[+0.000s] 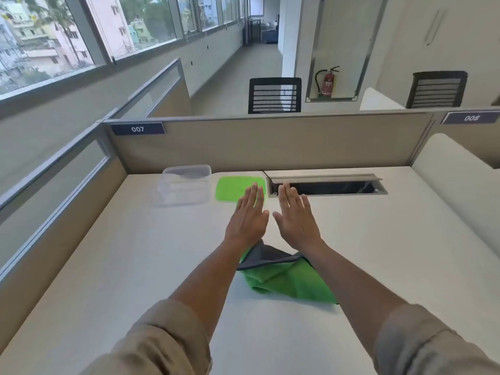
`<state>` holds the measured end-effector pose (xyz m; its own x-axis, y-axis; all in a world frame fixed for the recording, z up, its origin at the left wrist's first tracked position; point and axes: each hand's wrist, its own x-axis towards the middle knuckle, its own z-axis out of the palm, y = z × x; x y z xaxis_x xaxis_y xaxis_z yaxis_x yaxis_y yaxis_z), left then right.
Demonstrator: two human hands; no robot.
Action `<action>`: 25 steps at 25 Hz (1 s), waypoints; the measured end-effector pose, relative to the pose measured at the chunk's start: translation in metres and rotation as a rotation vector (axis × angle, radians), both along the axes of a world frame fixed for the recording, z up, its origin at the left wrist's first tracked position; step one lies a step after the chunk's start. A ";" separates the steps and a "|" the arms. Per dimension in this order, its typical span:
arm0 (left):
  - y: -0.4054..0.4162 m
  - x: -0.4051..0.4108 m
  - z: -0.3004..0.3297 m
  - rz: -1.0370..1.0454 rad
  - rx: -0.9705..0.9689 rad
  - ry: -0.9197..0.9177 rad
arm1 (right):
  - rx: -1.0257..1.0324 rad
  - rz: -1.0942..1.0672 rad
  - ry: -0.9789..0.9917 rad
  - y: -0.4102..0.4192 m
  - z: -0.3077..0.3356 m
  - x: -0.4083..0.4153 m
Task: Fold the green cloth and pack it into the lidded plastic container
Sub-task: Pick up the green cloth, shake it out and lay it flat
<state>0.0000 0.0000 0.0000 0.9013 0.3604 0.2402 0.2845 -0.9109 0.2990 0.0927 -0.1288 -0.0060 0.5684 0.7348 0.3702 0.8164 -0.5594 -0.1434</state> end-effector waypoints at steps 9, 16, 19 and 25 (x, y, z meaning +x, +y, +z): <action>-0.012 -0.046 -0.075 -0.151 -0.066 0.259 | -0.265 0.098 0.177 -0.048 -0.071 -0.023; -0.013 -0.052 -0.075 -0.323 0.036 0.265 | -0.380 0.274 0.237 -0.063 -0.084 -0.024; -0.009 -0.051 -0.073 -0.308 0.005 0.228 | -0.339 0.286 0.199 -0.071 -0.091 -0.023; 0.016 -0.058 -0.047 -0.078 -0.104 0.018 | -0.189 0.111 0.236 -0.096 -0.087 -0.008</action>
